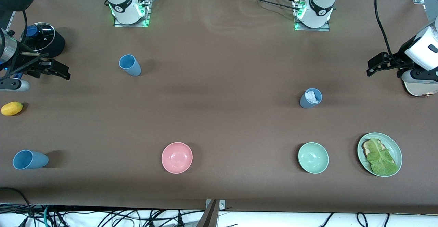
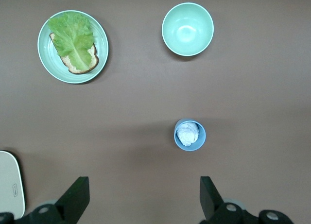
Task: Stack blue cups with both arms
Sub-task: 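Move the left gripper down over the blue cup holding tissue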
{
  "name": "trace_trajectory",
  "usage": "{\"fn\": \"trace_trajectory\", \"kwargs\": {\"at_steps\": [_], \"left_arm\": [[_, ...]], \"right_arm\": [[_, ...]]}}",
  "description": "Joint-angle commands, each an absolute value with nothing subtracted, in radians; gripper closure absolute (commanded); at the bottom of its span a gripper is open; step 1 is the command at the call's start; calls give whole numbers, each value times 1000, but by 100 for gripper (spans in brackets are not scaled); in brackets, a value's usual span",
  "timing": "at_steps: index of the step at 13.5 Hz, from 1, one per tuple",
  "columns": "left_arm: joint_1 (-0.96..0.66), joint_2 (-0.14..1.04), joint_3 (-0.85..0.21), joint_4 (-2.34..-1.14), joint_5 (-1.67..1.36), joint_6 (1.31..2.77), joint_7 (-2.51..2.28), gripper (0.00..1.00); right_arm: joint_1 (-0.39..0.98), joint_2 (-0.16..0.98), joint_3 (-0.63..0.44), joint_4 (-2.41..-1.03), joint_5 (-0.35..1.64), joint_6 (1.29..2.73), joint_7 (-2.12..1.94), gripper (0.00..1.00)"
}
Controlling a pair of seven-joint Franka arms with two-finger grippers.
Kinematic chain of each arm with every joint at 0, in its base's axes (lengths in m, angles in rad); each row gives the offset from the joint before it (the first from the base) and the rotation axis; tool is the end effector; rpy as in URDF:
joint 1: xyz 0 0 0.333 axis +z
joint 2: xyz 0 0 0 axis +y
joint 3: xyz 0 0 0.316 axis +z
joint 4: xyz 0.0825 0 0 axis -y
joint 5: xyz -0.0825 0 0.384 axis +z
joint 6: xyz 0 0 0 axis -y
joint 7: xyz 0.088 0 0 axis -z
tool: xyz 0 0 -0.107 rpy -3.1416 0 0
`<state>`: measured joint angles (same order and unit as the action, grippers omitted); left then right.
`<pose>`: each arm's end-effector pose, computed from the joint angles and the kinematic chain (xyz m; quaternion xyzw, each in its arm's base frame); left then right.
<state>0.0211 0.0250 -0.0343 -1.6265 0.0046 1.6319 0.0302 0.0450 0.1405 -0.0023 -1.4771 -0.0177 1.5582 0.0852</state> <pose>0.5656 -0.0068 0.5894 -0.9997 0.0219 0.0098 0.0018 0.5944 0.0236 0.5868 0.9993 -0.0211 -0.0291 0.0109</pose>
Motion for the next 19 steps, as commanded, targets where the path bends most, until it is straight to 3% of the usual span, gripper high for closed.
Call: {"fn": "trace_trajectory", "kwargs": {"at_steps": [1, 19], "left_arm": [[25, 32, -34, -1605, 2, 1620, 61, 0], [25, 41, -35, -1608, 2, 1601, 64, 0]], "right_arm": [[48, 137, -2, -1457, -31, 1548, 104, 0], [48, 135, -2, -1451, -28, 1546, 123, 0]]}}
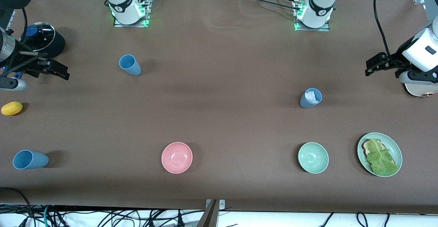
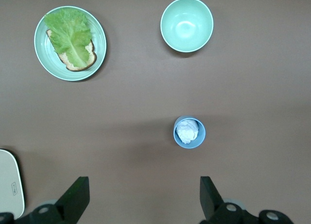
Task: Stack blue cups with both arms
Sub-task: 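Move the left gripper down over the blue cup holding tissue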
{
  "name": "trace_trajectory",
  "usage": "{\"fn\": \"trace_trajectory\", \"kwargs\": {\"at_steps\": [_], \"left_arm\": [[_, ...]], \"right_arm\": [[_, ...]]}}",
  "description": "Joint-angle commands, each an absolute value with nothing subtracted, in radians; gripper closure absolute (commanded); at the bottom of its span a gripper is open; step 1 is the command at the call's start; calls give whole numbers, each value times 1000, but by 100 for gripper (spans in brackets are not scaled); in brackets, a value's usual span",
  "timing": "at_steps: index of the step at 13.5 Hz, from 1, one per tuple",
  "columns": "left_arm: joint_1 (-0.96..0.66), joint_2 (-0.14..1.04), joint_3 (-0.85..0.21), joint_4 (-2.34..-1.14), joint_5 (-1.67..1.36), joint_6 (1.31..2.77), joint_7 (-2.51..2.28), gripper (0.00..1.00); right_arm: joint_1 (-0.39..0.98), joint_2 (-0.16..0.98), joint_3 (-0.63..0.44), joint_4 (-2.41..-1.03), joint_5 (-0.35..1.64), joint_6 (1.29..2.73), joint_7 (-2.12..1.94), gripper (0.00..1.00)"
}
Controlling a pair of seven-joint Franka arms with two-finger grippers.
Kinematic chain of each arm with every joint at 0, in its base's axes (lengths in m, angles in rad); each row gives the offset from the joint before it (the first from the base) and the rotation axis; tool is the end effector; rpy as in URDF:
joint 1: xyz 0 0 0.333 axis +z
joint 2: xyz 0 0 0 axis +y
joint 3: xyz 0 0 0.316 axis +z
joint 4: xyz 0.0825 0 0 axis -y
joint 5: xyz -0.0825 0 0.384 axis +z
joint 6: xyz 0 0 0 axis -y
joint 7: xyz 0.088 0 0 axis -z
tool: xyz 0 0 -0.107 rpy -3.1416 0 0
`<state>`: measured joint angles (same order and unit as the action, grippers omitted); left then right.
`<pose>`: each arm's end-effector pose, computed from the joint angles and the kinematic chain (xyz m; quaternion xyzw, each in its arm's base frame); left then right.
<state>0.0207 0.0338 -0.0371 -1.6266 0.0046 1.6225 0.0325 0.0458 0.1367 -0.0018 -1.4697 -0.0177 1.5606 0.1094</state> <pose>0.5668 -0.0085 0.5836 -0.9995 0.0246 0.0190 0.0015 0.5940 0.0243 0.5927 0.9992 -0.0326 -0.0221 0.0107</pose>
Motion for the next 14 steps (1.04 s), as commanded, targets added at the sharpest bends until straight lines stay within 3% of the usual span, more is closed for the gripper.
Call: {"fn": "trace_trajectory", "kwargs": {"at_steps": [1, 5, 9, 12, 14], "left_arm": [[25, 46, -35, -1609, 2, 1600, 64, 0], [23, 66, -37, -1618, -2, 1598, 67, 0], [9, 168, -41, -1620, -2, 1612, 66, 0], [8, 244, -46, -1637, -2, 1667, 67, 0], [5, 259, -48, -1716, -2, 1765, 67, 0]], "right_arm": [[48, 133, -5, -1451, -28, 1542, 118, 0], [48, 138, -5, -1447, -28, 1548, 115, 0], [48, 137, -3, -1447, -28, 1546, 110, 0], [48, 132, -2, -1447, -28, 1533, 85, 0], [48, 130, -2, -1447, -26, 1529, 69, 0]]}}
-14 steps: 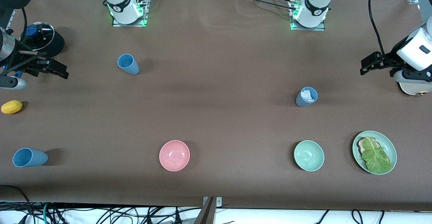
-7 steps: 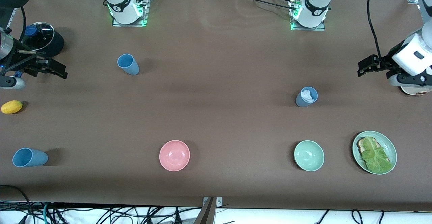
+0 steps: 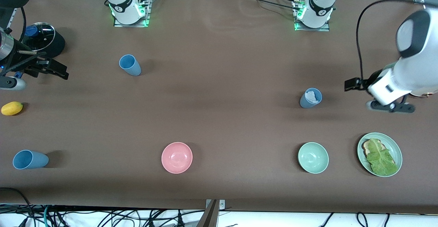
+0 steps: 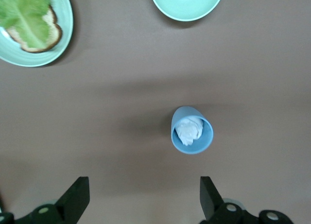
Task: Stack blue cups with both arms
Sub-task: 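Move the left gripper down over the blue cup holding tissue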
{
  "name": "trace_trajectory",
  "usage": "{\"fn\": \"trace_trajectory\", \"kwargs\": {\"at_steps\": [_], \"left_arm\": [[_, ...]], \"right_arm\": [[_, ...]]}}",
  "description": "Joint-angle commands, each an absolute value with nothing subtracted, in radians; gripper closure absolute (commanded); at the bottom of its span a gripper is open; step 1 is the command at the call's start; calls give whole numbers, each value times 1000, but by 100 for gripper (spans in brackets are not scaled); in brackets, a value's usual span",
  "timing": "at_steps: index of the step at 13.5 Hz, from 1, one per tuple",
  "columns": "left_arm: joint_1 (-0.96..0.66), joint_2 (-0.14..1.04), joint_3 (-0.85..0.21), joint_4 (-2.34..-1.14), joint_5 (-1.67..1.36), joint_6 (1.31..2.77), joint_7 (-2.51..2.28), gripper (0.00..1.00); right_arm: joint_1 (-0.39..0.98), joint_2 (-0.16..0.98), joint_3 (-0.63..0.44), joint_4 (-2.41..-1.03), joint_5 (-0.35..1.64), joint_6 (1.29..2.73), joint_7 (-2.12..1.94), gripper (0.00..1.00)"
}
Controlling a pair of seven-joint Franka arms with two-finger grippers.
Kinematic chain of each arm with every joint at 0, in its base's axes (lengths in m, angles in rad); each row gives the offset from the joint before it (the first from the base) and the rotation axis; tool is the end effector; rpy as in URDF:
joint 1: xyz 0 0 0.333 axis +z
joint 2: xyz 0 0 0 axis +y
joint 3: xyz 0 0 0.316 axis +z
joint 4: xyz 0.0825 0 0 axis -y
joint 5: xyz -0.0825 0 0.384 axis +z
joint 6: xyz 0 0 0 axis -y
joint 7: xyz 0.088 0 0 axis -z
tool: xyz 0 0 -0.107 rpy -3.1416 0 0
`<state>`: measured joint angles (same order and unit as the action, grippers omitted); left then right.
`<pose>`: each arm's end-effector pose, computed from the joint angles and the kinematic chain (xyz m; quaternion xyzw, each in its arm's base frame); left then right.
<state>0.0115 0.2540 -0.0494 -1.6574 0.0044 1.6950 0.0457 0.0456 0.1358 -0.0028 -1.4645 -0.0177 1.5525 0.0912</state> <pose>0.6114 -0.0204 0.4444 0.9933 -0.0419 -0.1078 0.0045 0.5931 0.0236 0.5950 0.9994 -0.0241 -0.0232 0.0106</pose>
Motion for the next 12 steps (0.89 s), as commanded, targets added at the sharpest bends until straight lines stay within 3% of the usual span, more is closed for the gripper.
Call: {"fn": "trace_trajectory", "kwargs": {"at_steps": [1, 10, 11, 12], "left_arm": [[5, 258, -63, -1780, -2, 1840, 67, 0], [5, 259, -74, -2144, -2, 2264, 67, 0], [3, 262, -75, -2163, -2, 2295, 67, 2], [3, 264, -75, -2164, -2, 2298, 69, 15]], "right_arm": [[48, 130, -2, -1447, -26, 1529, 69, 0], [48, 129, 0, -1447, -23, 1529, 69, 0], [48, 129, 0, -1447, -23, 1529, 69, 0], [48, 129, 0, -1447, -23, 1529, 69, 0]]}}
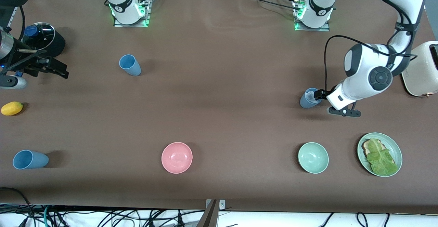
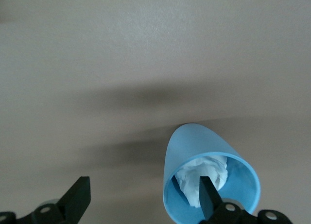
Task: Stack blue cups with both arms
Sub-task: 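Move the left gripper down over the blue cup holding tissue, then close the left gripper around the tissue cup and lift it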
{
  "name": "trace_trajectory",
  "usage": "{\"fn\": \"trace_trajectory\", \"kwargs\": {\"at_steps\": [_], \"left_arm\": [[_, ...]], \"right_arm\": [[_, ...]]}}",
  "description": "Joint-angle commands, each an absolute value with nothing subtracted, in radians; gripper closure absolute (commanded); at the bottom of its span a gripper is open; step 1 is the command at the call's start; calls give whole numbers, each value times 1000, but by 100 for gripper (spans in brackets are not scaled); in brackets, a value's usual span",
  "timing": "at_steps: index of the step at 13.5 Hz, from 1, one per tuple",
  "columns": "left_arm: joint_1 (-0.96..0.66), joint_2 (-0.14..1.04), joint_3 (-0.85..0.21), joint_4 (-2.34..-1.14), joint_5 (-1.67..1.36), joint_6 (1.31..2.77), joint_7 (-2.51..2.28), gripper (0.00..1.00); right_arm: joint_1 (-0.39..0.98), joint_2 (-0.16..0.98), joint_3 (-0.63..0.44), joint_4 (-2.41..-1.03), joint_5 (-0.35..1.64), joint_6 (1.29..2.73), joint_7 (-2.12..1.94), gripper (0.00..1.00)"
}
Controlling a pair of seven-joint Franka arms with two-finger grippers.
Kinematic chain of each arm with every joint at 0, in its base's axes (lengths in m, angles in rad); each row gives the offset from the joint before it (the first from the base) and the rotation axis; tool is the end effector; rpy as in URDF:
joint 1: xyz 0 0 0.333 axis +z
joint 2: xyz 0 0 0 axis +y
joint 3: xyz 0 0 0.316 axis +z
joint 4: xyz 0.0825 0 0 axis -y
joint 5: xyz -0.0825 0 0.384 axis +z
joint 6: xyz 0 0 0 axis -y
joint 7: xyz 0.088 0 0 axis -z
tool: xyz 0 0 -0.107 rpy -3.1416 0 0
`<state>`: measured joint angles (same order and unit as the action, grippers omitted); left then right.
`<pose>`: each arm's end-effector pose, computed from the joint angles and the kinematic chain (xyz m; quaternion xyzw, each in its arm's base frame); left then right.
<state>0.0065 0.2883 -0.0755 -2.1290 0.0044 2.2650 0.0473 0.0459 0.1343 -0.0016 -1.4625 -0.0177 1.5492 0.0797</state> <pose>0.5547 -0.0380 0.2609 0.9954 -0.0587 -0.0757 0.0084 0.5924 0.0244 0.5965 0.9995 -0.0177 -0.0232 0.0104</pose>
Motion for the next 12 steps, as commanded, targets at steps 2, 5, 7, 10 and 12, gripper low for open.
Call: {"fn": "trace_trajectory", "kwargs": {"at_steps": [2, 5, 7, 10, 12], "left_arm": [[5, 282, -87, -2171, -2, 2306, 69, 60], [12, 293, -97, -2171, -3, 2321, 69, 100], [12, 290, -98, -2171, -20, 2319, 69, 100], [12, 285, -98, -2164, -31, 2312, 69, 100], [11, 284, -98, -2160, -31, 2309, 69, 100]], "right_arm": [[48, 127, 0, -1447, -23, 1529, 71, 0], [48, 127, 0, -1448, -21, 1529, 71, 0], [48, 127, 0, -1450, -20, 1526, 69, 0], [48, 127, 0, -1450, -18, 1525, 69, 0], [48, 127, 0, -1450, -18, 1522, 69, 0]]}}
